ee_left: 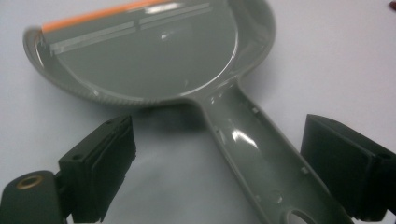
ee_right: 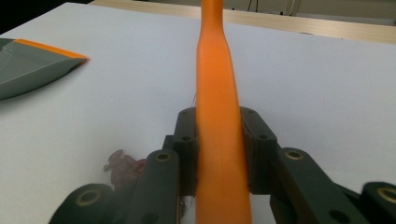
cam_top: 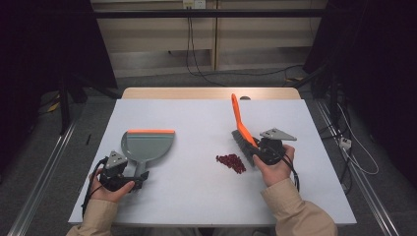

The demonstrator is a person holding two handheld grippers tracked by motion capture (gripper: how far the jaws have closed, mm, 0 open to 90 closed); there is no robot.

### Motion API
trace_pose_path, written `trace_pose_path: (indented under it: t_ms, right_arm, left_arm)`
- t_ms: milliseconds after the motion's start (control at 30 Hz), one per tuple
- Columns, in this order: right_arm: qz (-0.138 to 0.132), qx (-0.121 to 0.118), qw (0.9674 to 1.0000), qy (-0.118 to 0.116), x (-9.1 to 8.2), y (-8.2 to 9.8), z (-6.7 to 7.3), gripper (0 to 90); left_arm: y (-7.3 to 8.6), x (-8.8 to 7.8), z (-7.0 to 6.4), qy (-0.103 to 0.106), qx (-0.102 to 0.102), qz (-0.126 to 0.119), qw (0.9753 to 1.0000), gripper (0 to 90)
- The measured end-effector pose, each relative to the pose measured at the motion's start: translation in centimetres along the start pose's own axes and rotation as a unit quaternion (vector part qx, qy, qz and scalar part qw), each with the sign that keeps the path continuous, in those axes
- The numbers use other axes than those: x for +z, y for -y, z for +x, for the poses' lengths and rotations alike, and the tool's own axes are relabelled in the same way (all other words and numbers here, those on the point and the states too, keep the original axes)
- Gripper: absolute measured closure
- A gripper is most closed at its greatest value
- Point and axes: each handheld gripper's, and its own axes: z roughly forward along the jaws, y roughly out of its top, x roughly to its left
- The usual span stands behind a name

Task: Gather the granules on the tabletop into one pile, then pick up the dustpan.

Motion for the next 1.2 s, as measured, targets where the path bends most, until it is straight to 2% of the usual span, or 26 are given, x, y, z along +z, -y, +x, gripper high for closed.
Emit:
trace_pose_path:
  t_ms: [67,233,333,500,633,733,767,867,967,1200]
  right_arm:
    - [-0.002,-0.001,1.0000,-0.001,-0.1,0.0,-0.1,71.3]
    - [-0.007,0.001,0.9999,-0.009,-0.4,-0.2,-0.2,71.3]
    - [-0.008,0.008,0.9999,-0.009,-0.5,-0.2,-0.5,71.3]
    - [-0.012,0.006,0.9998,-0.014,-0.9,-0.4,-0.4,71.3]
    - [-0.013,0.007,0.9997,-0.018,-0.9,-0.3,-0.4,71.3]
    - [-0.013,0.009,0.9997,-0.020,-0.9,-0.4,-0.5,71.3]
    - [-0.014,0.010,0.9996,-0.021,-0.9,-0.4,-0.5,71.3]
    - [-0.012,0.005,0.9997,-0.019,-0.8,-0.4,-0.5,71.3]
    - [-0.012,0.007,0.9997,-0.019,-0.8,-0.4,-0.7,71.3]
    - [-0.007,0.004,0.9997,-0.023,-0.7,-0.3,-0.6,71.3]
  left_arm:
    - [0.2,0.0,0.2,-0.007,-0.004,0.006,0.9999,11.4]
    - [0.2,-0.4,1.2,-0.018,-0.023,0.004,0.9995,14.4]
    - [0.2,-0.5,1.5,-0.017,-0.030,0.003,0.9994,16.7]
    - [-0.1,-0.6,1.6,-0.022,-0.030,0.002,0.9993,21.4]
    - [-0.7,-0.6,1.3,-0.012,-0.019,0.001,0.9998,24.2]
    - [-1.5,-0.2,1.0,-0.006,-0.010,0.013,0.9998,25.5]
    - [-1.8,0.1,0.9,-0.005,-0.006,0.025,0.9997,26.1]
    - [-2.3,0.9,0.8,-0.007,-0.014,0.050,0.9986,31.3]
    - [-2.5,1.3,0.9,-0.009,-0.024,0.065,0.9976,36.3]
    - [-3.0,2.5,0.7,-0.017,-0.029,0.083,0.9960,47.8]
